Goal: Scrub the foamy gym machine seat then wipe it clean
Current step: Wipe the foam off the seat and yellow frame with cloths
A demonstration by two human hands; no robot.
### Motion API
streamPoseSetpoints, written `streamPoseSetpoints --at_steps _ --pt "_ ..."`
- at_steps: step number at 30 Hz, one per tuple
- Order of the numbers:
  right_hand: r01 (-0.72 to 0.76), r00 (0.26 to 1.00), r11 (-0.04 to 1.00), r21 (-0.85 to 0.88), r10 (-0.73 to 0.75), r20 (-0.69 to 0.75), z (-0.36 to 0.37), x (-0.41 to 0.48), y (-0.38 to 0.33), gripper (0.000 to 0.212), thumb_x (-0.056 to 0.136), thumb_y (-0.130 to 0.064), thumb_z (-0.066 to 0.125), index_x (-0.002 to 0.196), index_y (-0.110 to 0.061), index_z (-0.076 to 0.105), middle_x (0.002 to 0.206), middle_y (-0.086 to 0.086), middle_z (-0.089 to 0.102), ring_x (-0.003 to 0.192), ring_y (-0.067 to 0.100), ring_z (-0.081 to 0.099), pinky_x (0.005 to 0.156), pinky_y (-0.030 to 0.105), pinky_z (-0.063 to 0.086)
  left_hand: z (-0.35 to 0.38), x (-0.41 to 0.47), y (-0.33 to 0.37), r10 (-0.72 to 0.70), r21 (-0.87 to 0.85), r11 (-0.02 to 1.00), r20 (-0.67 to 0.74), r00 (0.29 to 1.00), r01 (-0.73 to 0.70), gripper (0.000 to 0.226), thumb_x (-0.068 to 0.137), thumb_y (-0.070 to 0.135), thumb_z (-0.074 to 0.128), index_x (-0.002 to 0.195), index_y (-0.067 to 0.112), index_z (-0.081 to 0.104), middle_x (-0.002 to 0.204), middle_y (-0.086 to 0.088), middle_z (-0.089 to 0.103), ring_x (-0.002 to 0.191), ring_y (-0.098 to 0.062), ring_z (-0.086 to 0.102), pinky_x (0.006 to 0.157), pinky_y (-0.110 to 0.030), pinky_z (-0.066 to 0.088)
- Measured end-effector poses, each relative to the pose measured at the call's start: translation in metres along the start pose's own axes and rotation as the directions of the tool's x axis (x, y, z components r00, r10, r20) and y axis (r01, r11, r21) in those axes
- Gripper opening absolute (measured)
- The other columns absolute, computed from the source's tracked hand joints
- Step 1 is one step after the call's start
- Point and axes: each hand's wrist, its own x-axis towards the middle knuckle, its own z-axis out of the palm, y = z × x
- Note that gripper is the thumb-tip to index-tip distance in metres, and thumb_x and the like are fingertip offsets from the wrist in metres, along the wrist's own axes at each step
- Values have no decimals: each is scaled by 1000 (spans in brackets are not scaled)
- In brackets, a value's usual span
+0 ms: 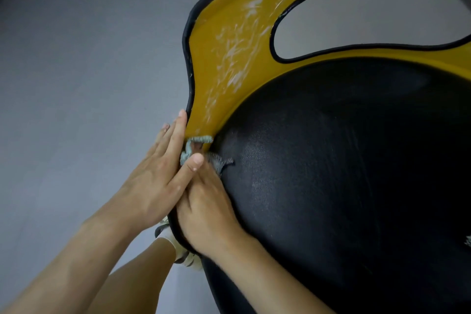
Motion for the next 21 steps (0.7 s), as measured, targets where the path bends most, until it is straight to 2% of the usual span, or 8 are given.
streamPoseSetpoints --at_steps 2,5,7,9,11,15,18,21 --pt "3 1000 1000 13 -3 14 5 -3 1 60 110 -29 31 163 -14 7 171 4 9 156 8 1 126 37 14 0 0 -1 0 2 1000 -1 1000 0 75 89 83 10 149 54 -25 161 30 -18 146 12 -18 123 -26 -2" --pt "-40 999 993 114 39 12 -4 22 5 63 106 -38 31 162 -18 8 169 5 16 156 15 15 124 41 24 1 1 0 -8 -17 1000 10 1000 8 77 88 83 11 149 54 -25 161 31 -18 146 12 -18 124 -27 -2" --pt "-138 990 978 158 135 29 -18 43 9 69 105 -42 32 163 -22 -1 171 3 3 157 17 8 126 43 20 2 -1 3 -18 -57 998 18 1000 19 76 89 82 14 149 55 -23 162 30 -17 148 10 -15 126 -30 1" --pt "-207 978 967 151 207 19 -33 62 10 70 107 -32 33 162 -19 -8 171 3 -9 157 18 -1 127 44 13 1 -1 5 -12 -87 996 10 1000 13 76 91 81 17 150 55 -22 163 29 -14 150 7 -11 127 -35 5" --pt "-226 972 961 158 234 -32 -43 68 8 67 109 -23 33 163 -16 -6 171 5 -8 157 19 0 127 45 13 -2 0 7 -26 -103 994 48 998 31 78 91 82 18 151 53 -23 163 28 -14 150 5 -11 127 -37 5" --pt "-173 985 979 109 174 8 -31 41 -2 63 109 -31 33 163 -17 2 171 3 1 157 17 3 128 38 12 -8 5 5 -21 -54 998 90 996 26 83 86 86 17 149 54 -27 161 30 -17 150 4 -14 127 -37 4" --pt "-93 995 992 89 96 -30 -9 4 -14 63 108 -27 38 163 -17 8 169 4 16 156 15 14 125 32 22 -7 4 1 -20 -31 999 64 998 22 82 84 88 16 148 56 -24 159 33 -14 150 5 -13 127 -36 4" --pt "-54 998 994 90 55 -6 -2 -1 -15 65 109 -26 37 163 -19 1 170 2 6 156 10 4 126 33 19 -7 4 -3 -1 5 1000 27 1000 1 81 85 88 16 148 57 -24 164 27 -12 149 6 -14 127 -35 4"
